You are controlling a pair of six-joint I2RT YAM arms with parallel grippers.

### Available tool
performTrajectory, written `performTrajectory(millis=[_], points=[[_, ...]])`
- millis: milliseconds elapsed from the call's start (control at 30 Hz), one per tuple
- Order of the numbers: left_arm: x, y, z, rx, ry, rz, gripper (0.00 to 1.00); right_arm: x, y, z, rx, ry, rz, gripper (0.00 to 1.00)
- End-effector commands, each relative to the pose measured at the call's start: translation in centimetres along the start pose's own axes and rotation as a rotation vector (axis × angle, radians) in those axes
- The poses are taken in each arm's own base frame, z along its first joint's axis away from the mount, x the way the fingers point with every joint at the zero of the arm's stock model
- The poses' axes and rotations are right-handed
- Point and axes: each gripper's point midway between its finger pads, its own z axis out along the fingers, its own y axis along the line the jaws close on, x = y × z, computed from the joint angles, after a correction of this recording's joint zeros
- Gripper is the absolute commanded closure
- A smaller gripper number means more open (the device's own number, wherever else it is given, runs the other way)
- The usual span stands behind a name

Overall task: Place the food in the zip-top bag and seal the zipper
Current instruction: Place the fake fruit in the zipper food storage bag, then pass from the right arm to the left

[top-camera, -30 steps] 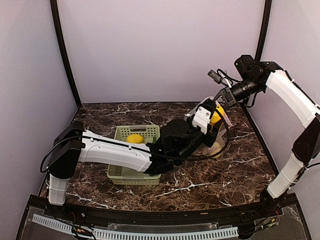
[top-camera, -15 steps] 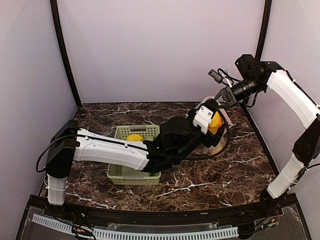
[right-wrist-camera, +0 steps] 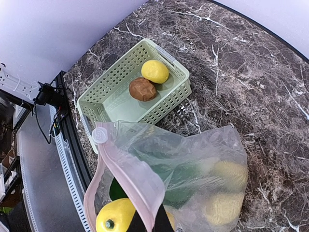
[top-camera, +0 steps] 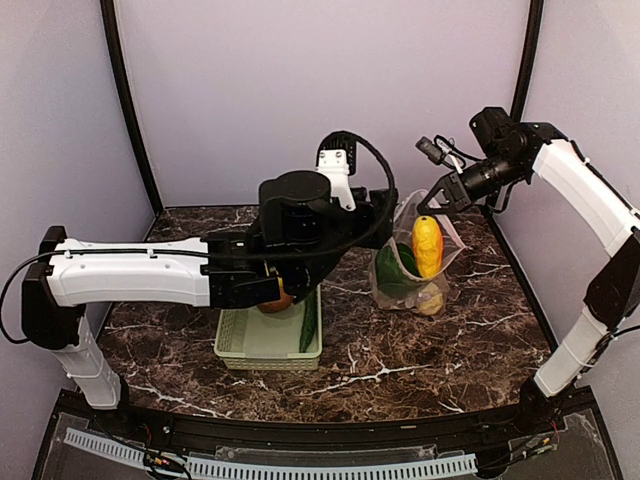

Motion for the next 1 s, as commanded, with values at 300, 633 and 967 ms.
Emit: performTrajectory(millis=[300, 633, 967], points=[[10.6, 1.6, 3.1, -0.158, 0.398, -0.160, 0.52, -1.7, 0.2, -0.3, 0.034, -0.043, -0.056, 1.00], [12.9, 3.5, 4.3, -0.162, 0.509, -0.221, 0.99, -0.1, -0.7, -0.1, 0.106, -0.010, -0.065, 0.95], [9.0, 3.6, 4.3, -0.146, 0.394, -0.201, 0.99, 3.7, -2.9, -1.1, 0.288, 0.086, -0.052, 0.54]])
